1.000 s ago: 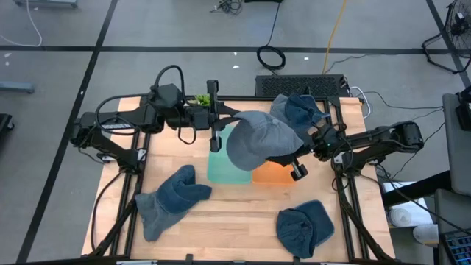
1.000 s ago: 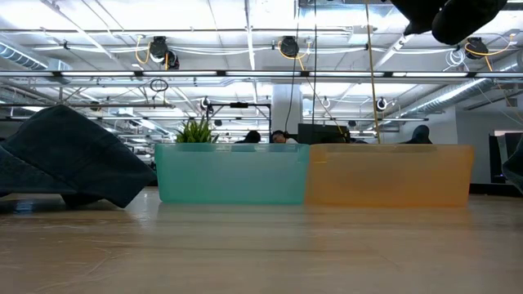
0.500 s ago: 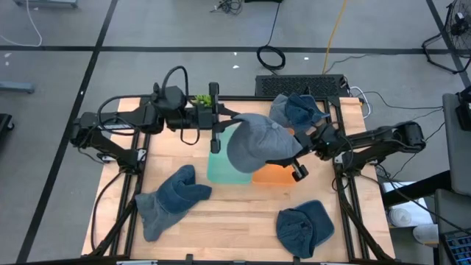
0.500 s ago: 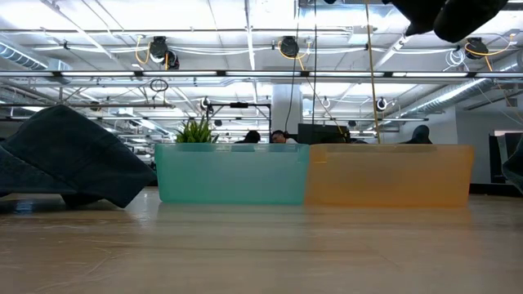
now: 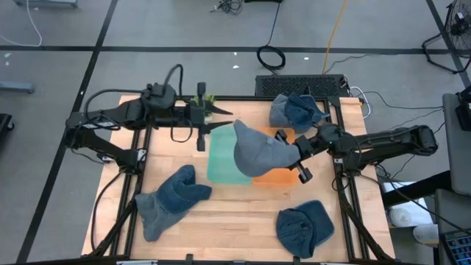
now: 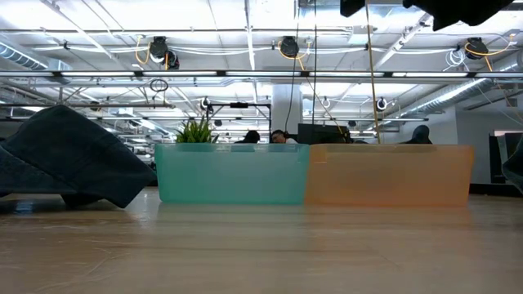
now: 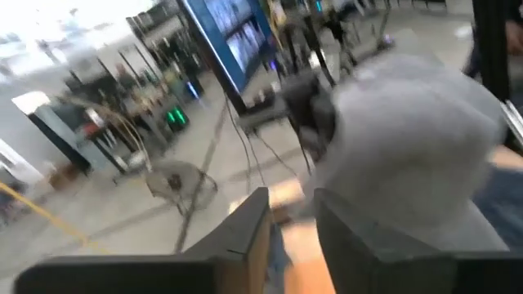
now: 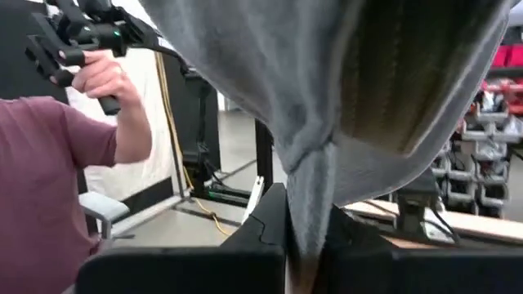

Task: Pick & Place hat
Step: Put the middle left gray cap into the green bin

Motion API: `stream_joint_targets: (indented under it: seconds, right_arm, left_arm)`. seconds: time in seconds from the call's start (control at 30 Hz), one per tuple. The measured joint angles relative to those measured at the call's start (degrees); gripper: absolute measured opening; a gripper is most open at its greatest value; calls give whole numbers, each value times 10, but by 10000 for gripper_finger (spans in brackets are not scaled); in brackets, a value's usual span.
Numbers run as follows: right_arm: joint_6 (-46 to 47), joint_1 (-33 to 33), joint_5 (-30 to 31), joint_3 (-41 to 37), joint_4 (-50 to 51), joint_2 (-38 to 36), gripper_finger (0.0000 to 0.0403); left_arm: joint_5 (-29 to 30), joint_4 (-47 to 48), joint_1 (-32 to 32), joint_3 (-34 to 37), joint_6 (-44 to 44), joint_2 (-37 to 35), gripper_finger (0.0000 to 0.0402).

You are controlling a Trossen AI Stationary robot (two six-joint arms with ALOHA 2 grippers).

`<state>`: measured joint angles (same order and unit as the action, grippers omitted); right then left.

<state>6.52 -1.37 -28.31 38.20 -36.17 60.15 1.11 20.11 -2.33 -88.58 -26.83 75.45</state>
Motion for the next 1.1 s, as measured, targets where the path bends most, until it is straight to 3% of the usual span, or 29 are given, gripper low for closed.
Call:
stream_joint_targets:
  seconds: [0.33, 0.8, 1.1]
  right_arm:
    - [-29, -4, 76, 0, 157, -8, 0]
    - [16, 6, 73, 0, 189, 20, 0]
    - [29, 27, 73, 1, 125, 68, 0]
  left_arm:
    - [-9, 126, 0, 0, 45, -24, 156]
    - [-23, 225, 0, 0, 124, -25, 165]
    - [-61, 231, 2, 0, 128, -19, 254]
